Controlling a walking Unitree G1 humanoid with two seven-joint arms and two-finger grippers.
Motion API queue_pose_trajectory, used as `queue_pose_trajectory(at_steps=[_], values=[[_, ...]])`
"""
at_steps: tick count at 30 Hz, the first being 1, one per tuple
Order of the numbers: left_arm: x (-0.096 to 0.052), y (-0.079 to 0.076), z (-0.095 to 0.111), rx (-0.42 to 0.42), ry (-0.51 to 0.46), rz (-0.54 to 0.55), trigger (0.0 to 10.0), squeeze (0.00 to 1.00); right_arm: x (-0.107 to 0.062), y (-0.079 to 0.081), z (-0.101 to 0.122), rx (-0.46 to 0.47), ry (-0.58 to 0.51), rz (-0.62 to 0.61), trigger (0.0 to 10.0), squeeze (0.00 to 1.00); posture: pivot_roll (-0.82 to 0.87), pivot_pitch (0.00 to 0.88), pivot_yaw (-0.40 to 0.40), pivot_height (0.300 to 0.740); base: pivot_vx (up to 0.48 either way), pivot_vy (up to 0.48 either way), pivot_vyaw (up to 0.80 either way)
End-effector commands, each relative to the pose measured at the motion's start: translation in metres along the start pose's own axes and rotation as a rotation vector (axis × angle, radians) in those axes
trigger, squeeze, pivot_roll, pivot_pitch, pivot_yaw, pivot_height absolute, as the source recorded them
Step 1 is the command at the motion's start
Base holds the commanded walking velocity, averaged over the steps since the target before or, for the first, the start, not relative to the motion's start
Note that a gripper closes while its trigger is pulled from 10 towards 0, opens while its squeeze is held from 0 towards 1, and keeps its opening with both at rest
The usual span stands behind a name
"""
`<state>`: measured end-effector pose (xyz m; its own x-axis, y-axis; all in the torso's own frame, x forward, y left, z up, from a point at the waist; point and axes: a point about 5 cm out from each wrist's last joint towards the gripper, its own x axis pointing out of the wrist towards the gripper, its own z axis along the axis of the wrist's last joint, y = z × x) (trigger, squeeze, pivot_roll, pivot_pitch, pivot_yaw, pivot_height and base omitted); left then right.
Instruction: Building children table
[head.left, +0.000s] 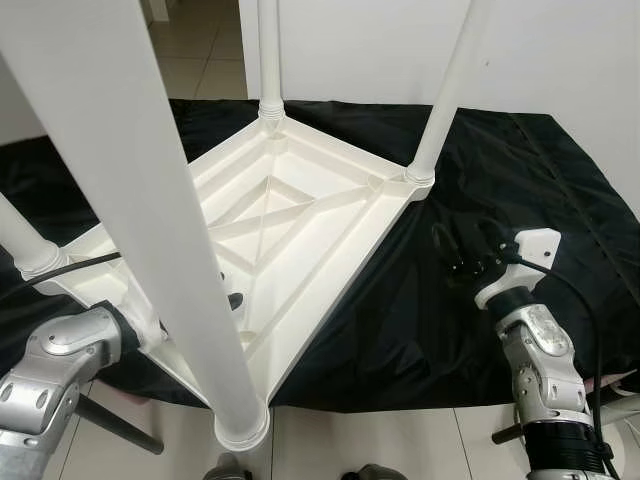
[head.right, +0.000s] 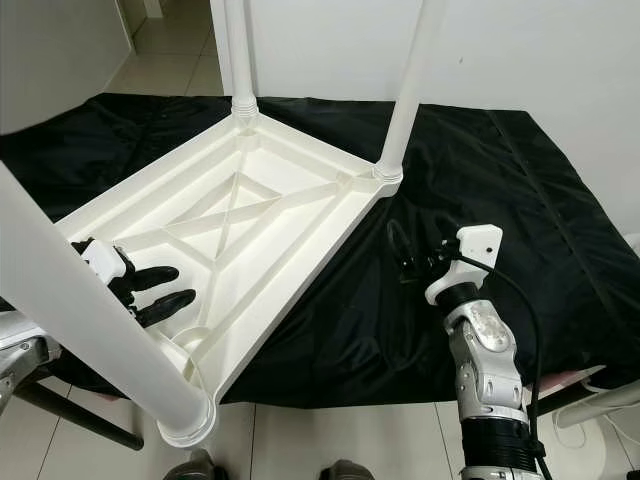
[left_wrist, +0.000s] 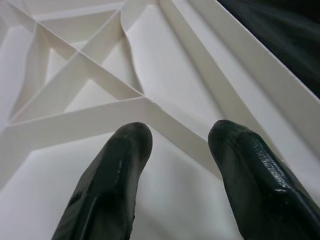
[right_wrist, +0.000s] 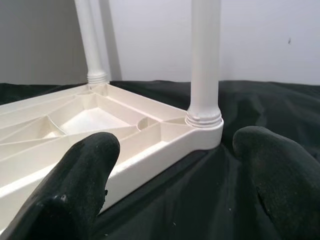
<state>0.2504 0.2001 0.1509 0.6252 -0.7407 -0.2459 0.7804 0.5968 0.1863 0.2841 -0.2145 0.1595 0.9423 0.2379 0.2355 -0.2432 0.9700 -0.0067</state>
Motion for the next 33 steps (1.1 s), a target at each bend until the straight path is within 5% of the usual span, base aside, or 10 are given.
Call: queue_pose_trajectory(at_steps=[1,3,12,13,16,17,33], values=[[-0.006,-0.006,-0.002,0.016,0.006,-0.192,10.0,0.00,-0.002,0.001,0.001,-0.002,0.014,0.017,10.0,0.00,-0.04,0.022,-0.013,0.740,0.000,0.000,0.00],[-0.013,0.005,-0.007,0.063,0.025,-0.122,10.0,1.00,-0.004,-0.003,0.003,-0.024,0.021,0.005,10.0,0.00,-0.04,0.027,-0.015,0.740,0.000,0.000,0.00],[-0.028,0.013,-0.008,0.038,0.013,-0.075,10.0,1.00,-0.007,-0.011,0.006,-0.052,0.038,0.001,10.0,0.00,-0.02,0.037,-0.025,0.740,0.000,0.000,0.00],[-0.032,0.011,-0.010,0.037,0.045,-0.106,10.0,0.57,-0.008,-0.013,0.006,-0.062,0.043,0.005,10.0,0.00,-0.02,0.040,-0.024,0.740,0.000,0.000,0.00],[-0.035,0.009,-0.012,0.035,0.068,-0.131,10.0,0.57,-0.008,-0.014,0.007,-0.069,0.047,0.008,10.0,0.00,-0.02,0.042,-0.023,0.740,0.000,0.000,0.00],[-0.039,0.006,-0.012,0.036,0.092,-0.175,10.0,0.00,-0.009,-0.017,0.008,-0.076,0.052,0.006,10.0,0.00,-0.02,0.042,-0.020,0.740,0.000,0.000,0.00],[-0.045,-0.005,-0.006,0.114,0.195,-0.398,10.0,0.00,-0.016,-0.015,0.006,-0.151,0.116,0.117,10.0,0.00,-0.03,0.055,-0.010,0.740,0.000,0.000,0.00]])
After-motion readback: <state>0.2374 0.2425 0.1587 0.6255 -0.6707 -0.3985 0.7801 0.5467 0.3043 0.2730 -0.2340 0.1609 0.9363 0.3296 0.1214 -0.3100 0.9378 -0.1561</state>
